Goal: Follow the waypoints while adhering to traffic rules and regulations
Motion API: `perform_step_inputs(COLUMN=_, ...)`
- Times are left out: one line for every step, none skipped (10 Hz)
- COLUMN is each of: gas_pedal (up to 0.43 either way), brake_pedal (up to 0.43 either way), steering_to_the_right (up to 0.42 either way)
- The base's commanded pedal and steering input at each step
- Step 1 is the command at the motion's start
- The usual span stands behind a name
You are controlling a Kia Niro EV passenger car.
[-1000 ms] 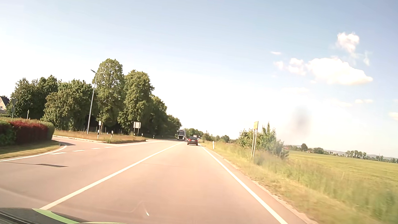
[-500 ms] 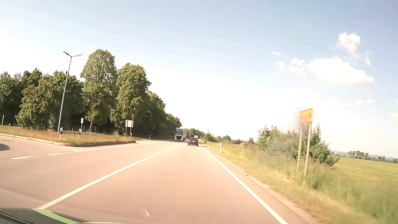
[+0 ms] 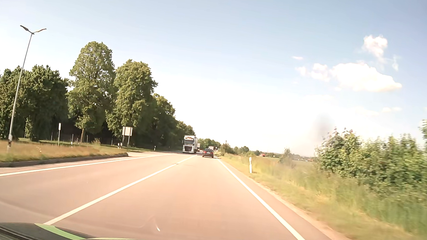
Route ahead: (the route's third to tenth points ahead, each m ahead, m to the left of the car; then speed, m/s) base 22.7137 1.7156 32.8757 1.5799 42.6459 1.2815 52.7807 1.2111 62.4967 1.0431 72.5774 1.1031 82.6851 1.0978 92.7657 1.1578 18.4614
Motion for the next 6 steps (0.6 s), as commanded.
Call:
perform_step_inputs(gas_pedal=0.118, brake_pedal=0.000, steering_to_the_right=-0.001)
perform_step_inputs(gas_pedal=0.110, brake_pedal=0.000, steering_to_the_right=0.000)
perform_step_inputs(gas_pedal=0.110, brake_pedal=0.000, steering_to_the_right=0.000)
perform_step_inputs(gas_pedal=0.098, brake_pedal=0.000, steering_to_the_right=0.000)
perform_step_inputs(gas_pedal=0.098, brake_pedal=0.000, steering_to_the_right=0.000)
perform_step_inputs(gas_pedal=0.098, brake_pedal=0.000, steering_to_the_right=0.001)
